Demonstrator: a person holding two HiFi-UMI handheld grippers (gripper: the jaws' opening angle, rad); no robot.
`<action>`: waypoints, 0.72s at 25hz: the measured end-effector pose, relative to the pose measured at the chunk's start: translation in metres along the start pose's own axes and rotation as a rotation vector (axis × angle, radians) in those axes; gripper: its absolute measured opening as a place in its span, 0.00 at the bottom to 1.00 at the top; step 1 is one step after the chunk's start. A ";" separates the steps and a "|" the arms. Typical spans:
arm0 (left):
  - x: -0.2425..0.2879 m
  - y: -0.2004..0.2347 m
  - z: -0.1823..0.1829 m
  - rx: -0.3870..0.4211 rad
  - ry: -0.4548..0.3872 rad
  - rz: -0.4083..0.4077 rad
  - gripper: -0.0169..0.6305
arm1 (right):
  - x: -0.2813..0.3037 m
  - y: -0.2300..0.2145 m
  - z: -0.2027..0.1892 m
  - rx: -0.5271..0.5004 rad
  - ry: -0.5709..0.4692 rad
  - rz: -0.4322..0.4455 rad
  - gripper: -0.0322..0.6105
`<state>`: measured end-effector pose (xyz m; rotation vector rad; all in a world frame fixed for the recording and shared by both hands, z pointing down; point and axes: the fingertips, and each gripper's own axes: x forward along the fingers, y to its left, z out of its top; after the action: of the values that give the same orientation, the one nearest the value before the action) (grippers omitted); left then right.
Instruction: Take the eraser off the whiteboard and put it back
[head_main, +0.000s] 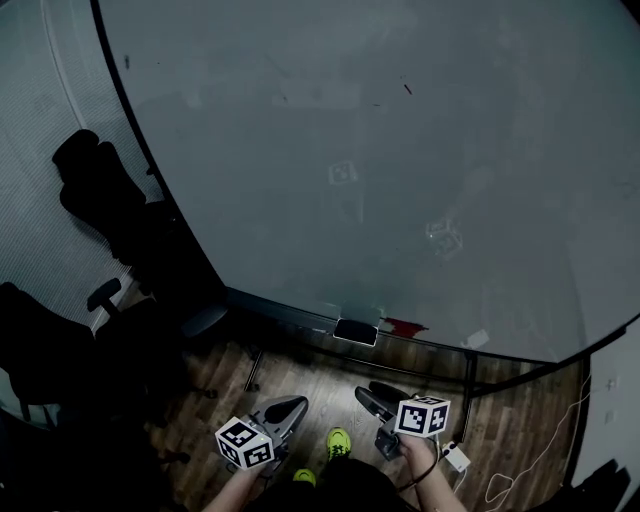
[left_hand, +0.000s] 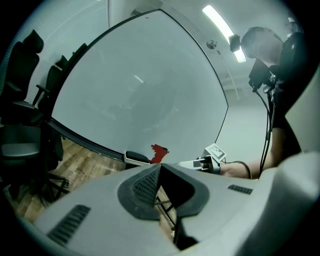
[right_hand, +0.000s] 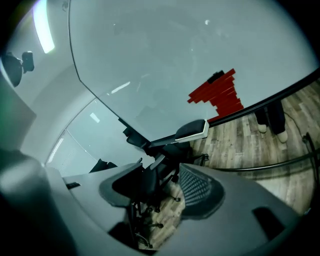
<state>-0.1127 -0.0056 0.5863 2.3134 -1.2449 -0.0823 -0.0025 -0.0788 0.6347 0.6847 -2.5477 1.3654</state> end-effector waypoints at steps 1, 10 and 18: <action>-0.005 -0.002 -0.002 -0.003 0.001 0.000 0.04 | -0.001 0.005 -0.005 -0.016 0.007 -0.004 0.43; -0.032 -0.021 -0.007 -0.007 -0.006 -0.014 0.04 | -0.025 0.035 -0.027 -0.092 -0.020 -0.049 0.39; -0.054 -0.043 -0.034 -0.019 -0.014 -0.074 0.04 | -0.048 0.056 -0.069 -0.115 -0.044 -0.078 0.36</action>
<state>-0.1014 0.0706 0.5858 2.3461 -1.1609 -0.1357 0.0092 0.0194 0.6148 0.7916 -2.5804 1.1821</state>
